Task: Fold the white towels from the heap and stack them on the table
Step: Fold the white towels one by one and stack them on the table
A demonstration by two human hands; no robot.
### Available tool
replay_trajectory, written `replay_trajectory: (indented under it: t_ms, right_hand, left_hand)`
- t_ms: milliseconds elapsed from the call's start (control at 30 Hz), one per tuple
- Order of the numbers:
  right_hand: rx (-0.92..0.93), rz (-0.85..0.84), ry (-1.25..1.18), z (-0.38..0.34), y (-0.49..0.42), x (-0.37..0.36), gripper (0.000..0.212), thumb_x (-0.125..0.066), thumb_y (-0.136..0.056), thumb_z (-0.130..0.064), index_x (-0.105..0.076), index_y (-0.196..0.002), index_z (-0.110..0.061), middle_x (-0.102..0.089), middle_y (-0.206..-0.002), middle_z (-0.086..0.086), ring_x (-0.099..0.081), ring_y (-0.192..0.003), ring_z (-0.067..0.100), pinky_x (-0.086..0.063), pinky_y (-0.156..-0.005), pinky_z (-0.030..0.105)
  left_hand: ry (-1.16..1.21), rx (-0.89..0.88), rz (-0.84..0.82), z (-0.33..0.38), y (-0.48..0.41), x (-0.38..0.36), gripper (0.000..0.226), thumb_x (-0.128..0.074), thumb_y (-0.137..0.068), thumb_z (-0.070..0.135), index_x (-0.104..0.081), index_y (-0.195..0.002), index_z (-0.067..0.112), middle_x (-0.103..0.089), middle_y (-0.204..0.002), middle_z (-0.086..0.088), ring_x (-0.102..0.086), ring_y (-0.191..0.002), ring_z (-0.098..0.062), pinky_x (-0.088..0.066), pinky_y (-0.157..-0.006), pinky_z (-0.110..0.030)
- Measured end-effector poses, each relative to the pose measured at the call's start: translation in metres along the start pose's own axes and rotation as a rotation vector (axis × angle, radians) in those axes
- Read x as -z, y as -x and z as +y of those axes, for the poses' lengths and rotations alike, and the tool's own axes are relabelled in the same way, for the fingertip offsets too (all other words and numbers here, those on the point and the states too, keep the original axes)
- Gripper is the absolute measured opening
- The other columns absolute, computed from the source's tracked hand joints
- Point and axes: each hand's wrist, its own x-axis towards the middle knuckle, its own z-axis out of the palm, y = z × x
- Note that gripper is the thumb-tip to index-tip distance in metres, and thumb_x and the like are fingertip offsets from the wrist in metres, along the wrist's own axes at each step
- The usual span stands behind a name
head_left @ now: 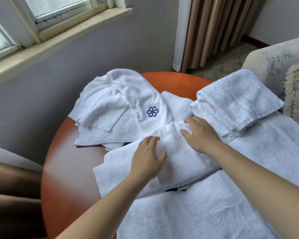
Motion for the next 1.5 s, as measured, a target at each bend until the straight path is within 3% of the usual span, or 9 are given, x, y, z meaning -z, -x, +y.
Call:
replay_trajectory:
  t_ms: [333, 500, 700, 867, 967, 1100, 1200, 1300, 1500]
  right_hand:
    - [-0.291, -0.173, -0.273, -0.061, -0.088, -0.019, 0.053, -0.051, -0.093, -0.027, -0.037, -0.142, -0.011, -0.045, -0.141, 0.009, -0.048, -0.123, 0.026, -0.041, -0.093, 0.033]
    - [-0.55, -0.232, -0.235, -0.072, -0.128, -0.049, 0.061, -0.061, -0.086, -0.031, -0.035, -0.134, -0.004, -0.052, -0.127, 0.013, -0.05, -0.118, 0.032, -0.042, -0.085, 0.035]
    - [-0.74, -0.037, -0.624, -0.079, -0.146, -0.054, 0.019, -0.061, -0.077, -0.014, -0.06, -0.094, -0.007, -0.067, -0.096, 0.01, -0.063, -0.086, 0.031, -0.051, -0.075, 0.035]
    - [-0.618, -0.043, -1.245, -0.115, -0.142, -0.023, 0.025, -0.057, -0.086, -0.002, -0.062, -0.11, -0.005, -0.07, -0.096, 0.015, -0.068, -0.079, 0.034, -0.048, -0.045, 0.028]
    - [-0.488, -0.129, -1.572, -0.142, -0.129, 0.002, 0.025, -0.052, -0.091, 0.0, -0.063, -0.113, -0.003, -0.071, -0.099, 0.017, -0.069, -0.075, 0.028, -0.054, -0.054, 0.032]
    - [-0.358, -0.283, -1.692, -0.167, -0.091, 0.02, 0.026, -0.051, -0.091, 0.0, -0.065, -0.112, -0.003, -0.071, -0.102, 0.016, -0.066, -0.081, 0.029, -0.053, -0.055, 0.028]
    - [-0.336, -0.29, -1.593, -0.168, -0.06, 0.027, 0.026, -0.052, -0.089, 0.006, -0.065, -0.11, -0.005, -0.072, -0.09, 0.01, -0.067, -0.074, 0.024, -0.05, -0.049, 0.024]
    - [-0.343, -0.316, -1.486, -0.161, -0.028, 0.032, 0.031, -0.049, -0.086, 0.012, -0.063, -0.108, -0.004, -0.074, -0.084, 0.005, -0.07, -0.067, 0.015, -0.052, -0.051, 0.023]
    - [-0.429, -0.376, -1.384, -0.136, 0.052, 0.029, 0.027, -0.054, -0.08, 0.013, -0.062, -0.099, -0.003, -0.072, -0.075, 0.009, -0.067, -0.06, 0.022, -0.05, -0.051, 0.028]
  left_hand:
    - [0.178, 0.19, 0.077, -0.063, -0.05, 0.052, 0.034, -0.053, -0.09, 0.024, -0.053, -0.124, 0.021, -0.043, -0.134, 0.011, -0.056, -0.093, -0.015, -0.036, -0.074, -0.026]
    - [0.252, 0.227, 0.033, -0.105, -0.088, 0.07, 0.043, -0.052, -0.09, 0.019, -0.044, -0.132, 0.021, -0.036, -0.139, 0.011, -0.055, -0.102, -0.013, -0.046, -0.087, -0.031]
    - [0.393, 0.242, -0.008, -0.127, -0.12, 0.067, 0.044, -0.055, -0.088, 0.015, -0.045, -0.131, 0.019, -0.049, -0.132, 0.004, -0.052, -0.107, -0.014, -0.043, -0.09, -0.03]
    - [0.97, 0.519, -0.056, -0.114, -0.13, 0.074, 0.02, -0.052, -0.096, 0.033, -0.057, -0.105, 0.015, -0.055, -0.1, -0.002, -0.056, -0.092, -0.022, -0.043, -0.077, -0.03]
    - [1.283, 0.661, -0.187, -0.104, -0.13, 0.079, 0.041, -0.044, -0.095, 0.054, -0.066, -0.097, 0.019, -0.065, -0.095, -0.006, -0.062, -0.082, -0.024, -0.053, -0.078, -0.038]
    - [1.667, 0.638, -0.218, -0.106, -0.12, 0.074, 0.053, -0.04, -0.099, 0.054, -0.068, -0.113, 0.012, -0.069, -0.111, -0.015, -0.069, -0.096, -0.034, -0.057, -0.08, -0.047]
    - [1.967, 0.561, -0.259, -0.105, -0.108, 0.084, 0.09, -0.069, -0.069, 0.066, -0.054, -0.136, 0.007, -0.056, -0.135, -0.019, -0.054, -0.123, -0.036, -0.042, -0.102, -0.053]
    - [1.857, 0.49, -0.364, -0.085, -0.083, 0.101, 0.085, -0.082, -0.057, 0.032, -0.057, -0.131, -0.001, -0.057, -0.131, -0.023, -0.057, -0.118, -0.04, -0.044, -0.102, -0.046]
    - [1.495, 0.818, -0.048, -0.053, -0.007, 0.078, 0.035, -0.051, -0.087, 0.0, -0.059, -0.12, -0.006, -0.071, -0.098, -0.021, -0.067, -0.091, -0.037, -0.053, -0.066, -0.04]
